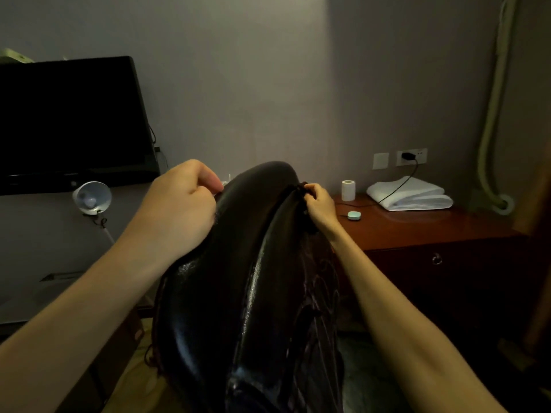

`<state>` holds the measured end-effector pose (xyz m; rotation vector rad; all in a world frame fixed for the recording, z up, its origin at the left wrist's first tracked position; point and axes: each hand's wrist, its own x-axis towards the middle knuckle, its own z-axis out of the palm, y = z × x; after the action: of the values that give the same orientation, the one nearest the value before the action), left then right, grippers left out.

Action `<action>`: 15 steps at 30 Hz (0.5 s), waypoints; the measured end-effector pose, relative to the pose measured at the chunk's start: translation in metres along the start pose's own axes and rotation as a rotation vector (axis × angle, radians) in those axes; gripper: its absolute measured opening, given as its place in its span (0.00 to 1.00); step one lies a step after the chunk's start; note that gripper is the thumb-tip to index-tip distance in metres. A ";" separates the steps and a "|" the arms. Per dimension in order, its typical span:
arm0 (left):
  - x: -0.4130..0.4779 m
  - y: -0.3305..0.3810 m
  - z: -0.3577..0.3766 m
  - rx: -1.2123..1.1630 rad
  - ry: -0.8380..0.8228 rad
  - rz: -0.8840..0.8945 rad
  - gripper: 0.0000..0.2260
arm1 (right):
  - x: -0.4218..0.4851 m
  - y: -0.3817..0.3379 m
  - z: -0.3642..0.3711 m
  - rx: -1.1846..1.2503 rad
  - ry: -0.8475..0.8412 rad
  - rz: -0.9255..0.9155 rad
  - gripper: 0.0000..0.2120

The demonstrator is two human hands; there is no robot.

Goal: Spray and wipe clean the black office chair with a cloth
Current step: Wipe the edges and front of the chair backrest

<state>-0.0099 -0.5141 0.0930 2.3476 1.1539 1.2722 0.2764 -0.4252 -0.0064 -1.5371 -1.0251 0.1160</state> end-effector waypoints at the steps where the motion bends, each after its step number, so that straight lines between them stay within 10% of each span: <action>1: 0.001 0.000 0.000 0.009 0.001 -0.001 0.13 | -0.013 -0.001 -0.002 0.005 0.001 -0.036 0.12; 15: -0.008 0.012 -0.004 0.050 -0.009 -0.021 0.13 | -0.260 -0.098 -0.058 0.248 -0.254 -0.574 0.11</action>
<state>-0.0089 -0.5290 0.0966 2.3673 1.2184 1.2385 0.1024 -0.6485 -0.0291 -0.9750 -1.5562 0.0331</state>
